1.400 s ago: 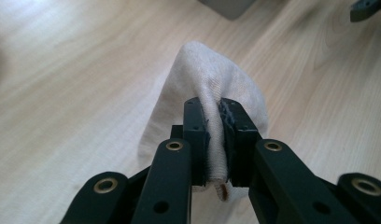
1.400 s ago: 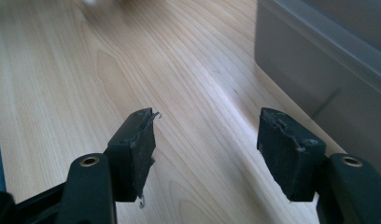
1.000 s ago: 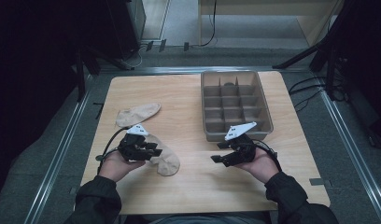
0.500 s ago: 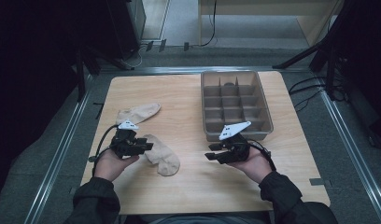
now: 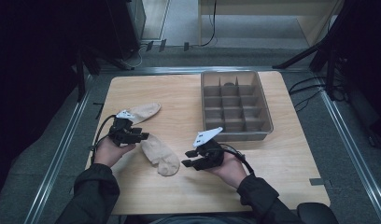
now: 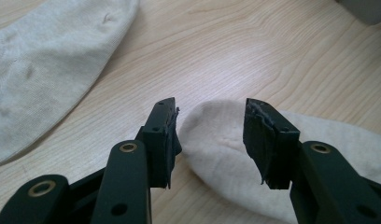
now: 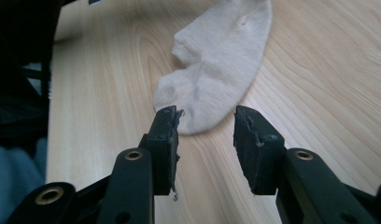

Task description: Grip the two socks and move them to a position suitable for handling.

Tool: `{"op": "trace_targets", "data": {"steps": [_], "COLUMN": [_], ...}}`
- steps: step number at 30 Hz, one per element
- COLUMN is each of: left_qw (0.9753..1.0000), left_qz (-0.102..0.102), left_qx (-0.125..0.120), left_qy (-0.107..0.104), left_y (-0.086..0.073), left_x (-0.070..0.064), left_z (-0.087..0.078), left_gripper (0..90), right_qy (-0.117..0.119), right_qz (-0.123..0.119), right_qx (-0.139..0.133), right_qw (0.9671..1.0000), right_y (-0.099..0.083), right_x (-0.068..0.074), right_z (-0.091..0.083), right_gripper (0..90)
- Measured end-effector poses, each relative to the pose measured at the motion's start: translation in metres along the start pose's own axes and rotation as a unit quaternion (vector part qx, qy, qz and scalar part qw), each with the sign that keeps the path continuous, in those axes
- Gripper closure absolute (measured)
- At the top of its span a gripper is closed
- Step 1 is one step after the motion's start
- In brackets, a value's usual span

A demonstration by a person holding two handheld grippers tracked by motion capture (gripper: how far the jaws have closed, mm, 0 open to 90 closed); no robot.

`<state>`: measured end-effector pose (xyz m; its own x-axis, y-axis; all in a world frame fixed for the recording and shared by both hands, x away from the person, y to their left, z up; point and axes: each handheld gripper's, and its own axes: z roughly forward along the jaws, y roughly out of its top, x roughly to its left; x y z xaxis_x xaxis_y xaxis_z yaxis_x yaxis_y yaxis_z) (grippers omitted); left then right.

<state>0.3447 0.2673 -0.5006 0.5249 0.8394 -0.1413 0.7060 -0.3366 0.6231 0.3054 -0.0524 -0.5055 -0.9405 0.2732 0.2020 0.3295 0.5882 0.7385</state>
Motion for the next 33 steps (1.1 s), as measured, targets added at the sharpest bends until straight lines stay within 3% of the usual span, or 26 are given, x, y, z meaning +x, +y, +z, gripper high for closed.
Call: {"op": "trace_targets", "data": {"steps": [1,3,6,11,17,21,24,25,27,31,32,33], "left_qw": [1.0000,1.0000,0.9999,0.9996,0.9992,0.9988,0.9988,0.9988,0.9988,0.9983,0.9984,0.9985], "left_qz": [-0.004,-0.003,-0.002,0.002,0.004,0.012,0.009,0.010,0.011,0.013,0.010,0.016], "left_qx": [0.007,0.009,0.016,0.029,0.039,0.047,0.047,0.047,0.048,0.055,0.053,0.048], "left_qy": [-0.001,0.001,0.001,0.000,0.000,0.000,-0.007,-0.009,-0.010,-0.014,-0.017,-0.019], "left_y": [-0.002,-0.002,-0.003,-0.004,-0.006,-0.007,-0.006,-0.006,-0.005,-0.003,-0.002,0.002], "left_x": [0.002,0.003,0.006,0.008,0.011,0.012,0.012,0.012,0.012,0.011,0.011,0.010], "left_z": [0.002,0.004,0.009,0.018,0.024,0.028,0.029,0.029,0.029,0.030,0.029,0.027], "left_gripper": [53.0,52.9,53.2,56.4,64.0,74.0,80.8,85.2,87.1,87.9,87.9,88.0], "right_qy": [0.003,0.003,0.004,0.001,-0.013,-0.029,-0.046,-0.053,-0.046,-0.048,-0.037,-0.034], "right_qz": [-0.004,-0.007,-0.014,-0.015,-0.025,-0.033,-0.053,-0.066,-0.059,-0.057,-0.027,-0.025], "right_qx": [0.008,0.011,0.026,0.034,0.035,0.026,0.015,0.009,0.010,0.012,0.018,0.016], "right_qw": [1.0000,0.9999,0.9996,0.9993,0.9990,0.9987,0.9975,0.9963,0.9971,0.9971,0.9988,0.9990], "right_y": [0.002,0.002,0.005,0.004,0.002,-0.001,-0.005,-0.007,-0.007,-0.006,-0.004,-0.003], "right_x": [0.003,0.004,0.007,0.008,0.010,0.011,0.014,0.015,0.016,0.017,0.015,0.015], "right_z": [0.015,0.019,0.043,0.060,0.068,0.068,0.069,0.069,0.069,0.070,0.069,0.067], "right_gripper": [60.3,60.1,58.5,58.3,58.5,66.6,72.2,78.3,83.7,86.1,86.9,87.1]}}
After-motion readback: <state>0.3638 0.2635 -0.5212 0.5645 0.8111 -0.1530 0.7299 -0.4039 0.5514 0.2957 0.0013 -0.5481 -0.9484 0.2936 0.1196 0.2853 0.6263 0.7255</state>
